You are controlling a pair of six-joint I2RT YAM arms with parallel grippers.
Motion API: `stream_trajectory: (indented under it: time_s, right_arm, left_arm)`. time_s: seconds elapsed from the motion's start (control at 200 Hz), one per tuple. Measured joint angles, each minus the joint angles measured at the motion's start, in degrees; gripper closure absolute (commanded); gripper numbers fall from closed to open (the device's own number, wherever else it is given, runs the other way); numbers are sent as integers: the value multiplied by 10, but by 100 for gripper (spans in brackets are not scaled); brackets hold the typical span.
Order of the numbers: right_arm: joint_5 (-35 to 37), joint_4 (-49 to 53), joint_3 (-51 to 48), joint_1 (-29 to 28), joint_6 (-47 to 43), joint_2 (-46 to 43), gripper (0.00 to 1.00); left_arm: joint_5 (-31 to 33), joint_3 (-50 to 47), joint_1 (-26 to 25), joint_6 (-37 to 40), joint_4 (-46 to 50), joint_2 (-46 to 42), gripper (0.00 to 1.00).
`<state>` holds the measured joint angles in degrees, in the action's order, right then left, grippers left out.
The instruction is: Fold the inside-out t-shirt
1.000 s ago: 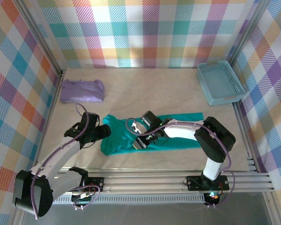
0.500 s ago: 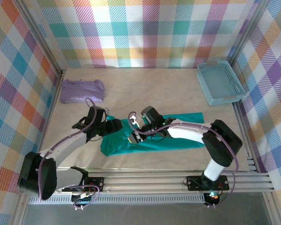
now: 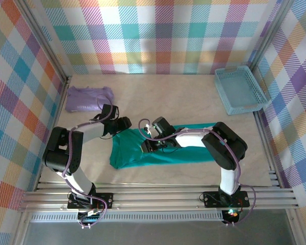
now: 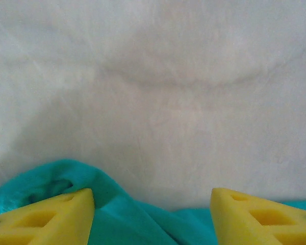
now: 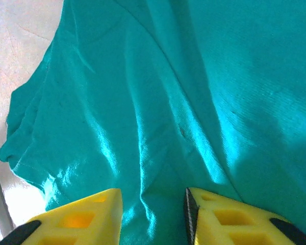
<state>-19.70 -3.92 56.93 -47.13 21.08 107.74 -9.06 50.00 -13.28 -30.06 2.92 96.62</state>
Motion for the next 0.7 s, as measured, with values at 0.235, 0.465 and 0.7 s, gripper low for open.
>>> stream_trajectory:
  time_s: [0.235,0.465,0.7]
  right_arm:
    - [-24,-4,-19,3,8,-28,49]
    - [-48,-11,-47,5,-10,-96,44]
    - [-28,11,-46,6,-44,-119,43]
  left_arm:
    - [21,24,8,24,29,-7,31]
    - [32,-26,8,35,72,-121,14]
    - [41,-108,1,49,172,-193,1]
